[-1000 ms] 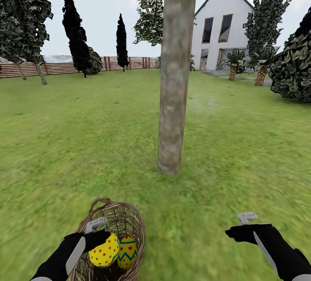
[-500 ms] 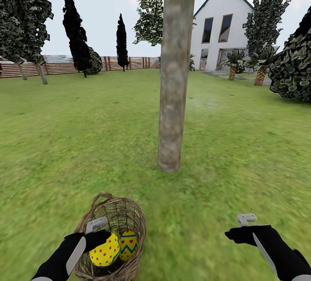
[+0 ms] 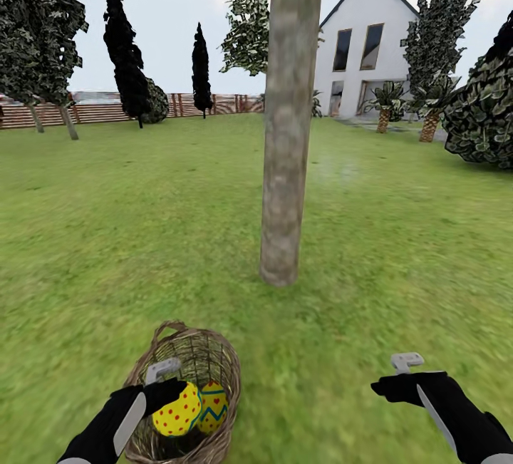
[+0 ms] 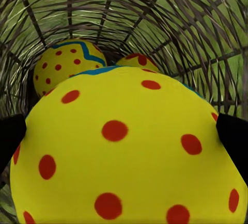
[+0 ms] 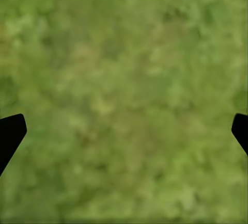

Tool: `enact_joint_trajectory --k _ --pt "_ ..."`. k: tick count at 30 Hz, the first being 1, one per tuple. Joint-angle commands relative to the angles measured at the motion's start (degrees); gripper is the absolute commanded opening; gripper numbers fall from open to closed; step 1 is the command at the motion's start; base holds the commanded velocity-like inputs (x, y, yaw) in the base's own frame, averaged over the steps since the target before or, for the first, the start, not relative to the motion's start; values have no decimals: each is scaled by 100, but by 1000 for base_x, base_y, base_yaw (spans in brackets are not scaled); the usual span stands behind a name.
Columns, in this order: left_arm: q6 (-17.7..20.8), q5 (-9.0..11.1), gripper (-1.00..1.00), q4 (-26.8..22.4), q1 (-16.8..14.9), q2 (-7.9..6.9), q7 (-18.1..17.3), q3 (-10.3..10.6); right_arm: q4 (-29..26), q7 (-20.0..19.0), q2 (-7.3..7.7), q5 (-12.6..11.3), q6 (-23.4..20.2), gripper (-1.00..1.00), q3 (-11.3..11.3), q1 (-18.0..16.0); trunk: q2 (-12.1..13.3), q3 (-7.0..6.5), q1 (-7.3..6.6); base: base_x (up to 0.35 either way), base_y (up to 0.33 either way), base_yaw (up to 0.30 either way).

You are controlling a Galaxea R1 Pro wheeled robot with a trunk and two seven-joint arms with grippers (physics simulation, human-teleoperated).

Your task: Take the three Easter eggs out of the wicker basket on the lawn in the garden, then place them on the lawn next to a single tree (choose any tree) so that all three eggs are next to the same tree and none are left in the basket.

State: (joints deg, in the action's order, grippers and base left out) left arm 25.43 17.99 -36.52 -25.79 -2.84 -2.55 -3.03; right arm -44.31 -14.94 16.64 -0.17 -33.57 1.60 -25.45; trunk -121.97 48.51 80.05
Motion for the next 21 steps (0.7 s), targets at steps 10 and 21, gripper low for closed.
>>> enact_joint_trajectory --k 10,21 --pt "33 12 -100 -3 0 11 -22 -22 0 -2 6 0 -35 100 14 -3 400 -174 -221 -122 0 0" --pt "33 12 -100 2 -1 11 -17 -14 2 -4 6 0 -27 100 16 -2 841 -372 -463 -135 0 0"
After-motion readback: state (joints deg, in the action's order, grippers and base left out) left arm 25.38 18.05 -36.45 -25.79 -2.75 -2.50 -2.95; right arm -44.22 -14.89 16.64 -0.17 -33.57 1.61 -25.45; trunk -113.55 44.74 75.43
